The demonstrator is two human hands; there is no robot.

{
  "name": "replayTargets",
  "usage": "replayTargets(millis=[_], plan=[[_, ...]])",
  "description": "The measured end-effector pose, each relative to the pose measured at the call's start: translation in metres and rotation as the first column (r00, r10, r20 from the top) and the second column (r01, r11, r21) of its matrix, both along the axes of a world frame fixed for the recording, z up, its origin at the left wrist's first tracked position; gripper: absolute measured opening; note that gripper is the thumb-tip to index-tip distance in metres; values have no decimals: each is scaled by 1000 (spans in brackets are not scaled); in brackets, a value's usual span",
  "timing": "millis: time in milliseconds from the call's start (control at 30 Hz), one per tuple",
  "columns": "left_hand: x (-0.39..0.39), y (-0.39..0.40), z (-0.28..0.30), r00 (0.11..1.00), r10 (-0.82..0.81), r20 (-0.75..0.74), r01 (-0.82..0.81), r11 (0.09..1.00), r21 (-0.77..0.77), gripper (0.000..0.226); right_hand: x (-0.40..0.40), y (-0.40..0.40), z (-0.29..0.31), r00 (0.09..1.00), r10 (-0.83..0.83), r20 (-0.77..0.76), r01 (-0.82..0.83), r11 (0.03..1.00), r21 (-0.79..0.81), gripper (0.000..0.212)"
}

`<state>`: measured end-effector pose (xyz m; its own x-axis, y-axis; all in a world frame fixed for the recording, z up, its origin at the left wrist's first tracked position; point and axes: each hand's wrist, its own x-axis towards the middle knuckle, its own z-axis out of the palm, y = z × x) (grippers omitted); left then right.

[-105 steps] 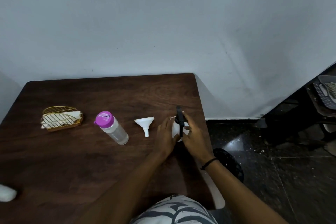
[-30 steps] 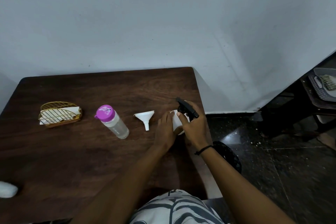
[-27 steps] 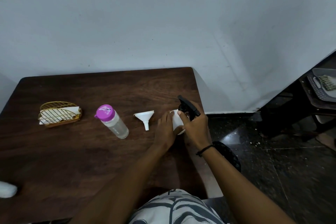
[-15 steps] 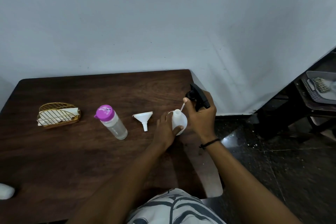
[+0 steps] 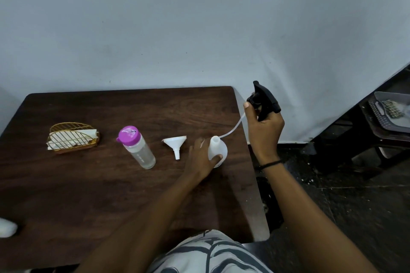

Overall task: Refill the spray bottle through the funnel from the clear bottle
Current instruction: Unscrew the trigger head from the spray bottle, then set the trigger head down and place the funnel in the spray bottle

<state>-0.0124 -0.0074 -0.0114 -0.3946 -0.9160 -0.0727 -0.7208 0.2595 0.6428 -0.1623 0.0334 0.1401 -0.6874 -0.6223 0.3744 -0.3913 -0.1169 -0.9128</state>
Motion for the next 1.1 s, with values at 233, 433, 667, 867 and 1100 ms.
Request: replayTargets(millis=[233, 433, 667, 867, 1100], plan=[[7, 5, 4, 998, 34, -58, -37, 998, -49, 60, -22, -3, 14, 994, -16, 109, 21, 999, -43, 34], [12, 6, 4, 997, 21, -80, -26, 997, -67, 60, -47, -20, 13, 998, 39, 42, -45, 985, 166, 37], [14, 6, 2, 997, 8, -81, -13, 997, -72, 63, -58, -51, -47, 970, 201, 133, -241, 840, 486, 31], [15, 7, -4, 996, -9, -85, 3, 997, -73, 65, -51, -66, -93, 954, 233, 189, -300, 721, 625, 36], [20, 5, -5, 996, -52, -78, 45, 994, -97, 67, -44, -83, -130, 935, 237, 262, -354, 615, 705, 64]])
